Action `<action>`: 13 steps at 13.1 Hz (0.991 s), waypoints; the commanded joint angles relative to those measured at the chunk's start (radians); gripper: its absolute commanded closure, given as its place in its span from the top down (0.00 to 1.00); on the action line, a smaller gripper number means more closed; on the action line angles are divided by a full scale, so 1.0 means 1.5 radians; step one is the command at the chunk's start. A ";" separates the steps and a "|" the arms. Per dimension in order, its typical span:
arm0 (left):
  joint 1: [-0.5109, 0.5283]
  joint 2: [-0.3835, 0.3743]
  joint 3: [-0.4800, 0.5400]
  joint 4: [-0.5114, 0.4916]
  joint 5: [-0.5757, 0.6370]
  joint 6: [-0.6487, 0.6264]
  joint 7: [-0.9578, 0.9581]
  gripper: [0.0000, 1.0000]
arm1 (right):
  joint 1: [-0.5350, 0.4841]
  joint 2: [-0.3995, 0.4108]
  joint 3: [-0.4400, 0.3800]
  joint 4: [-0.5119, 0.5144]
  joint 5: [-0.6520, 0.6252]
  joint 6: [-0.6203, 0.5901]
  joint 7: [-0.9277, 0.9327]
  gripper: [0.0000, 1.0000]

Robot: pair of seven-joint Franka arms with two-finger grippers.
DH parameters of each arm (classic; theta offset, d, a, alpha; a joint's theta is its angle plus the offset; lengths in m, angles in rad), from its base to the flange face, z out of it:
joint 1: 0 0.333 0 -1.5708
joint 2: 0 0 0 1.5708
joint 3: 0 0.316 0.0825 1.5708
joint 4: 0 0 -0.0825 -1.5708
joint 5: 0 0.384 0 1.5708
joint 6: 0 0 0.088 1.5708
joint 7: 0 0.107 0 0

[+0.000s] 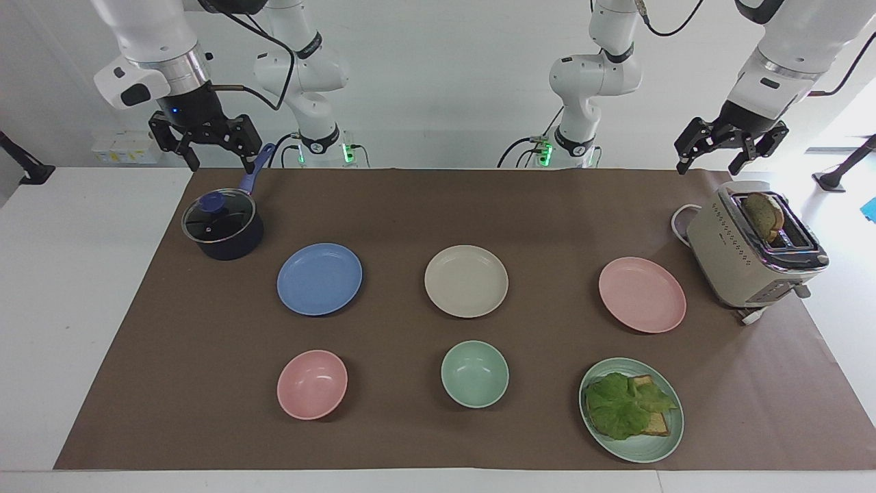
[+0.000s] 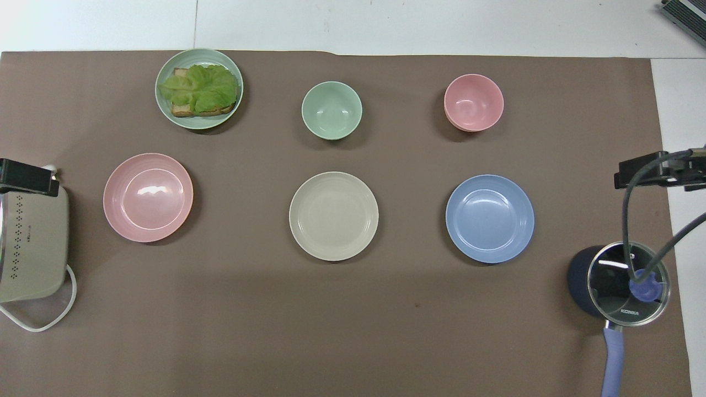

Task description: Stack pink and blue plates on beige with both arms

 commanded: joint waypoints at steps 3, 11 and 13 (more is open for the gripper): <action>0.007 -0.006 -0.002 -0.008 -0.006 -0.004 0.008 1.00 | -0.009 0.010 0.002 0.014 0.024 -0.003 -0.001 1.00; 0.007 -0.007 -0.002 -0.008 -0.006 -0.004 0.008 1.00 | -0.011 0.003 0.001 0.003 0.023 -0.004 0.002 1.00; 0.007 -0.006 -0.002 -0.008 -0.006 -0.004 0.008 1.00 | -0.010 0.002 0.000 -0.002 0.023 -0.004 0.003 1.00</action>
